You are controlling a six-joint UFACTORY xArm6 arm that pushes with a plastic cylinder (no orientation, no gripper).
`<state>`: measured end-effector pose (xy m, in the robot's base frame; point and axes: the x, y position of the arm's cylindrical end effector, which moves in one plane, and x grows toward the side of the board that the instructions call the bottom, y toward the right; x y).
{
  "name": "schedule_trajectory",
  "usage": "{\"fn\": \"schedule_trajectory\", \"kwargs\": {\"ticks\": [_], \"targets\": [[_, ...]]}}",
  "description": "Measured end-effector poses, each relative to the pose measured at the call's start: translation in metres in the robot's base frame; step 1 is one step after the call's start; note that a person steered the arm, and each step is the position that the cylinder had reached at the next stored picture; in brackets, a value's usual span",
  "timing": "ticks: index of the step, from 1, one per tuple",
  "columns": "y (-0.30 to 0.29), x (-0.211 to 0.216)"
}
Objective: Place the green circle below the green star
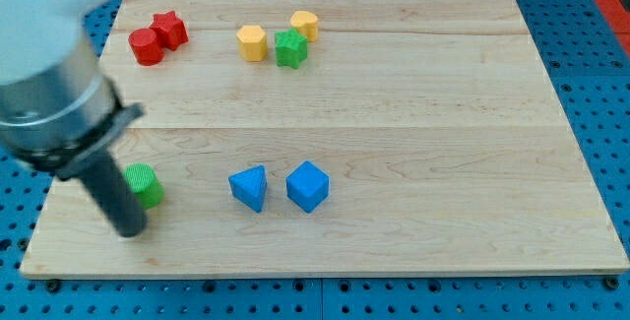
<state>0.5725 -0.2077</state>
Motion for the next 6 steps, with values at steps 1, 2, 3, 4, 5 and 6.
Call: {"fn": "schedule_trajectory", "kwargs": {"ticks": [1,2,3,4,5,6], "targets": [[-0.019,-0.036],[-0.012,-0.086],[-0.014,-0.066],[-0.022,-0.022],[0.035,-0.028],[0.048,-0.089]]}}
